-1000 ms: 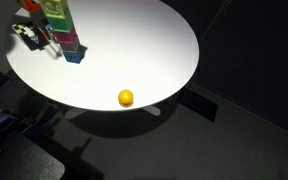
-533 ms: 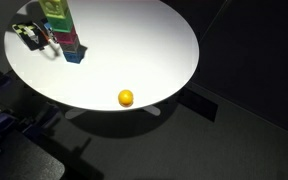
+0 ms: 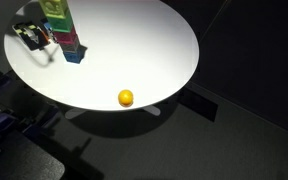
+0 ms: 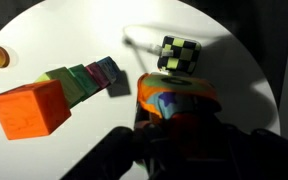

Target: Put the plush block on top of the orange block

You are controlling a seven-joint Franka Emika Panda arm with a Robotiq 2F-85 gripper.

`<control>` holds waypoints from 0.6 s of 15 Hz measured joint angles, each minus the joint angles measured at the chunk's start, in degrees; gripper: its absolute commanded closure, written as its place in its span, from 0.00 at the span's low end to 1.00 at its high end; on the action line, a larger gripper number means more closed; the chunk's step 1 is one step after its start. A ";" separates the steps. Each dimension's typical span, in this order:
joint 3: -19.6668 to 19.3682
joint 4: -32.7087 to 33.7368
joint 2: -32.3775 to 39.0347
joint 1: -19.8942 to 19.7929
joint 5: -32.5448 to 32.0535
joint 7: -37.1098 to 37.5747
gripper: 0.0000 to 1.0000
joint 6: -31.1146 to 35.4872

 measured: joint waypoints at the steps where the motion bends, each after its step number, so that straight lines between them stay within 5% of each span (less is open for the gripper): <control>1: 0.10 -0.18 -1.02 -0.36 0.59 -0.13 0.81 -1.03; 9: 0.75 -1.59 -8.02 -2.40 2.01 -0.16 0.81 -5.57</control>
